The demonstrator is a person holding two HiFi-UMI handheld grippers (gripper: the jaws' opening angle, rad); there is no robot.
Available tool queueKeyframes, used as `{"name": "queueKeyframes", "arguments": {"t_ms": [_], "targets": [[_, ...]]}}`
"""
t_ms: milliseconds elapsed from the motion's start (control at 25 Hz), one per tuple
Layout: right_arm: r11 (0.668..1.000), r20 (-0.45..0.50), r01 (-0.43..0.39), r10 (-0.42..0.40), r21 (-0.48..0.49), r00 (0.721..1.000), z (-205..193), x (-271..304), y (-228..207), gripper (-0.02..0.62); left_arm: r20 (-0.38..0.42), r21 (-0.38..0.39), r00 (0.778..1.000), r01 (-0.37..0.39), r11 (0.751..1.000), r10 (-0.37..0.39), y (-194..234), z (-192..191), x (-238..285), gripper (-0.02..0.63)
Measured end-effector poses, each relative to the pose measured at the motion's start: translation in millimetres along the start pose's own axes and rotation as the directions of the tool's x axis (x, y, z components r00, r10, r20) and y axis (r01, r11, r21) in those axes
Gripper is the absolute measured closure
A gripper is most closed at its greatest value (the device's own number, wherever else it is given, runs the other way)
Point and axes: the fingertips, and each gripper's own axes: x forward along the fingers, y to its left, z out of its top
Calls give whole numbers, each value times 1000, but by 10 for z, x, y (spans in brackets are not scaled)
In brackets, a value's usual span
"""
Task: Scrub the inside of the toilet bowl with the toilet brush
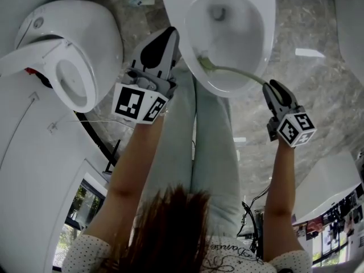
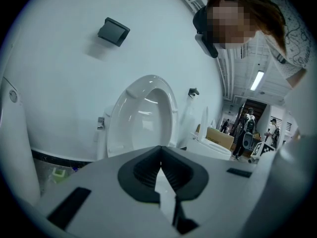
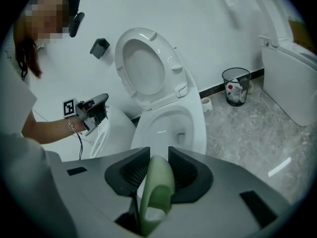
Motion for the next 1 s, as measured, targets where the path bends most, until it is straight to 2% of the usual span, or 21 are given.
{"name": "queueKeyframes", "arguments": {"t_ms": [200,360,560,680,840,1000], "targets": [[999,-59,7,-10,-46,998,-10,-127,-35,469,-9,16,999,32,999,-32,-67,41,24,603],[998,-59,10,-14,-64,998,6,-131,25,469,-8,56,999,34,998,-33,-65,102,33,603],[996,-63,17,-22,-85,998,30,-127,103,469,-15,42,999,38,998,-38,-90,71,43,603],[990,-88,13,-26,-137,996,51,-162,140,469,-26,39,999,48,998,-47,-133,38,42,603],[963,-135,-5,-32,-268,990,100,-211,207,469,-30,36,998,54,998,-53,-182,27,50,603],[910,-186,-39,-42,-413,982,184,-244,287,469,-31,33,998,53,998,-52,-188,21,52,603]]}}
